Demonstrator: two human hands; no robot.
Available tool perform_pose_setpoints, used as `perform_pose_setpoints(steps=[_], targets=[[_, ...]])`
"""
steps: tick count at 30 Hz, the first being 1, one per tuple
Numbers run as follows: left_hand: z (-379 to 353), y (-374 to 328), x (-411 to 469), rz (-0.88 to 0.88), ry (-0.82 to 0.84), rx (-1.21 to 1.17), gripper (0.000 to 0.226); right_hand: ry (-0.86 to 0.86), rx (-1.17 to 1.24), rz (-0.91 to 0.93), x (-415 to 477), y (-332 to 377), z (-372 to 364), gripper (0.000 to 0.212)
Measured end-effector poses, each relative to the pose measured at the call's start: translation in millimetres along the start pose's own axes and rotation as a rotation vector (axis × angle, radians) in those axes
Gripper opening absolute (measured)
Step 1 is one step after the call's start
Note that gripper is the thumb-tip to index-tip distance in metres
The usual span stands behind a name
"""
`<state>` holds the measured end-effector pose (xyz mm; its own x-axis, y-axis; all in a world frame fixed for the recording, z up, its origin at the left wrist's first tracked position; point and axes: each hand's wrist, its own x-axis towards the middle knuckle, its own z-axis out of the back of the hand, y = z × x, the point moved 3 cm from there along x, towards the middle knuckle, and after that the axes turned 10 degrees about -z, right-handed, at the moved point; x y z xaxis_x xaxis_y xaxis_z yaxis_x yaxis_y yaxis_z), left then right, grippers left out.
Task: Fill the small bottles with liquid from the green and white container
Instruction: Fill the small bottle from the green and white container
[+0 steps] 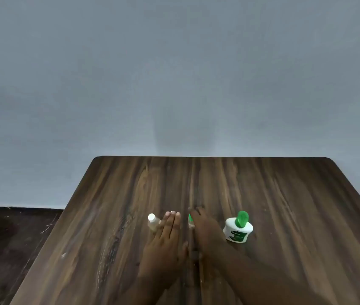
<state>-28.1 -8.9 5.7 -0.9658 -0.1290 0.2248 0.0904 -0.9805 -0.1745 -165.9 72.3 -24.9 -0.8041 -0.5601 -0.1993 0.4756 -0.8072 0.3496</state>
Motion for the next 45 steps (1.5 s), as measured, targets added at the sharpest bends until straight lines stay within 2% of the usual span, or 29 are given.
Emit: perform_pose_setpoints(steps=[4, 8, 12, 15, 17, 19, 21, 23, 26, 29, 31, 34, 35, 37, 38, 40, 42, 45], targets=[[1, 6, -7, -0.037, 0.001, -0.045, 0.064, -0.051, -0.022, 0.011, 17, 4, -1, 0.022], [5, 5, -9, -0.008, 0.084, -0.130, 0.057, -0.077, 0.016, 0.045, 15, 2, 1, 0.016], [4, -5, -6, 0.040, 0.012, -0.288, 0.047, -0.142, 0.311, -0.010, -6, -10, 5, 0.006], [-1, -9, -2, 0.127, 0.016, -0.277, 0.056, -0.096, 0.446, -0.022, -31, -18, 8, 0.010], [-19, -10, -3, 0.219, 0.073, -0.456, 0.049, 0.003, 0.496, -0.063, -48, -24, 8, 0.013], [-29, -16, -7, 0.218, 0.142, -0.483, 0.034, 0.049, 0.520, -0.092, -61, -33, 7, 0.016], [-34, -24, -14, 0.181, 0.203, -0.472, 0.034, 0.082, 0.511, -0.080, -73, -41, 9, 0.016], [-34, -32, -22, 0.129, 0.211, -0.568, 0.035, 0.134, 0.520, -0.032, -81, -47, 15, 0.020], [-32, -36, -32, 0.116, 0.239, -0.659, 0.022, 0.241, 0.524, 0.089, -89, -55, 19, 0.029], [-28, -41, -36, 0.127, 0.234, -0.668, 0.016, 0.337, 0.679, 0.094, -95, -60, 20, 0.036], [-26, -44, -36, 0.146, 0.220, -0.639, 0.018, 0.320, 0.756, 0.005, -98, -57, 22, 0.034], [-25, -49, -38, 0.140, 0.228, -0.597, 0.019, 0.131, 0.480, -0.101, -99, -58, 27, 0.031], [-26, -50, -40, 0.139, 0.232, -0.591, 0.022, 0.124, 0.418, -0.085, -100, -58, 27, 0.029], [-29, -52, -43, 0.130, 0.229, -0.576, 0.031, 0.201, 0.445, -0.025, -103, -57, 28, 0.013], [-29, -53, -45, 0.126, 0.229, -0.575, 0.034, 0.251, 0.470, 0.013, -105, -57, 29, 0.013], [-30, -53, -48, 0.121, 0.230, -0.577, 0.040, 0.341, 0.516, 0.067, -108, -58, 27, 0.031], [-28, -57, -48, 0.104, 0.220, -0.579, 0.041, 0.349, 0.541, 0.048, -110, -59, 21, 0.037], [-26, -62, -47, 0.095, 0.210, -0.594, 0.026, 0.197, 0.545, -0.053, -113, -63, 20, 0.034]])
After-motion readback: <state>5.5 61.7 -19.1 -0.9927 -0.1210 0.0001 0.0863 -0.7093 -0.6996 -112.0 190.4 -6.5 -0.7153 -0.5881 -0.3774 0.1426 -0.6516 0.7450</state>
